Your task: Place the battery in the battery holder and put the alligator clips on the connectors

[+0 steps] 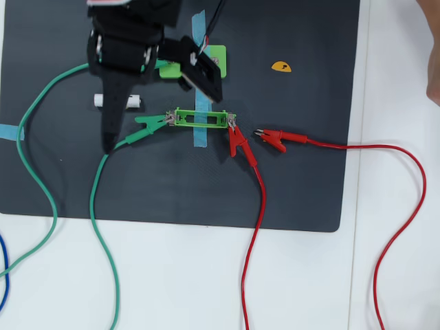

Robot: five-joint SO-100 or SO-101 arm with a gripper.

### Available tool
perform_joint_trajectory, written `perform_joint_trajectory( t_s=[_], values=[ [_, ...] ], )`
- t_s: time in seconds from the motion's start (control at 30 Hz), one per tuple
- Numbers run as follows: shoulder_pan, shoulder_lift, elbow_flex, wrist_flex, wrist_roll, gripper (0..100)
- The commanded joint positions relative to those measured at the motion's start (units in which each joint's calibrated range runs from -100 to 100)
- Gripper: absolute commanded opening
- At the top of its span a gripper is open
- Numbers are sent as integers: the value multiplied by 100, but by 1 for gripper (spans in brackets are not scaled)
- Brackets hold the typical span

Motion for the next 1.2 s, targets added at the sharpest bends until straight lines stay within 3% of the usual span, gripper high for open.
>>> perform_joint_trajectory(
  t_s=[0.0,0.2,0.5,1.17],
  values=[
    [-24,2254,-2208,918,237,29],
    [-95,3377,-4445,3007,316,29],
    [-14,4015,-4971,4133,540,29],
    [975,4959,-3831,2844,649,29]
  ],
)
